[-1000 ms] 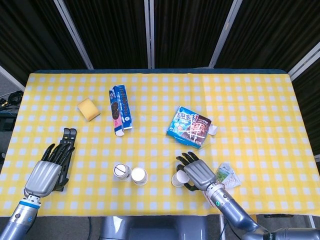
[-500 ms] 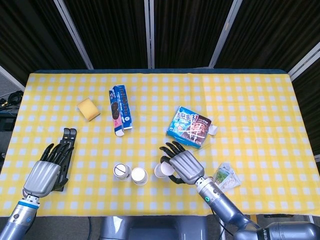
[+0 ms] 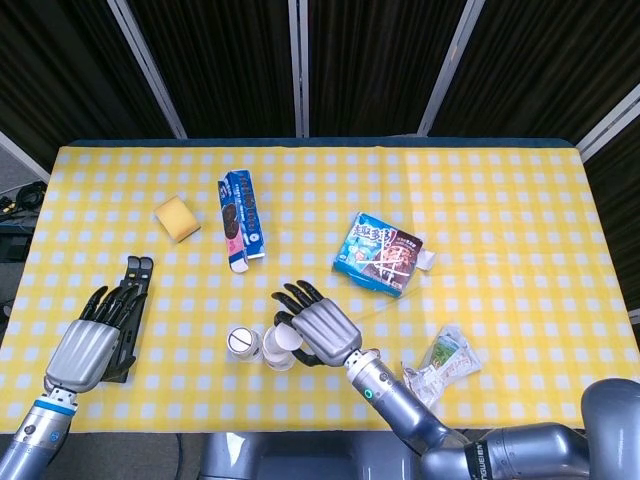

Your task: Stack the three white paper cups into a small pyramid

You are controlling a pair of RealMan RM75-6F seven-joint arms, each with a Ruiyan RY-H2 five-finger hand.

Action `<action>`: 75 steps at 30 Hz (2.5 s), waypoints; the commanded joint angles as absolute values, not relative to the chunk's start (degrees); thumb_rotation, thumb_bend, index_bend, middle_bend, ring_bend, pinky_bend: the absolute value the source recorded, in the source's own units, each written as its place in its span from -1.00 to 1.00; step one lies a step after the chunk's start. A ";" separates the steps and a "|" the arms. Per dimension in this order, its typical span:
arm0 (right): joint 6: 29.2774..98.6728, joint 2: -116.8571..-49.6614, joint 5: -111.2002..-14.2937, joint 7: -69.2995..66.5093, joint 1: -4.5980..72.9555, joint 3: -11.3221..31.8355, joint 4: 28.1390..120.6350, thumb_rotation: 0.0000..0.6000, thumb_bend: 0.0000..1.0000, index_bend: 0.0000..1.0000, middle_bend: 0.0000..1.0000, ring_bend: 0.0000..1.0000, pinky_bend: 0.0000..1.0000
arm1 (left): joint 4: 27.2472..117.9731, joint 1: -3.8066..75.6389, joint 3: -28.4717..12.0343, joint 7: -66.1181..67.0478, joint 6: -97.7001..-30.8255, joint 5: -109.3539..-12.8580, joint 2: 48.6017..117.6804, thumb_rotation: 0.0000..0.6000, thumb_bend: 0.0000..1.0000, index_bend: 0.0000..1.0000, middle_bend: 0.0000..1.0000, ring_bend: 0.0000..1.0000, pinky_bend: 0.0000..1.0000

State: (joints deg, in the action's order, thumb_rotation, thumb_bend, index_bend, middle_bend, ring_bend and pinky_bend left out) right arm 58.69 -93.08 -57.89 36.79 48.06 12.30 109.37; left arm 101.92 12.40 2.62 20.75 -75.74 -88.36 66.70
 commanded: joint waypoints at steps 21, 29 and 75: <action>62.02 -98.31 -53.02 43.02 53.55 13.77 109.46 1.00 -0.41 -0.13 -0.78 -1.00 -1.00 | 101.90 12.61 2.25 19.65 -75.11 -87.77 66.10 1.00 -0.55 -1.00 -1.00 -1.00 -1.00; 62.75 -100.70 -51.60 44.23 55.02 12.82 108.60 1.00 -0.41 -0.13 -0.78 -1.00 -1.00 | 101.99 12.45 2.23 19.12 -75.39 -87.90 65.78 1.00 -0.55 -1.00 -1.00 -1.00 -1.00; 89.05 -74.17 -77.06 22.73 29.94 -7.26 105.54 1.00 -0.67 -0.78 -1.00 -1.00 -1.00 | 101.34 11.33 1.43 19.22 -77.68 -87.66 66.63 1.00 -0.55 -1.00 -1.00 -1.00 -1.00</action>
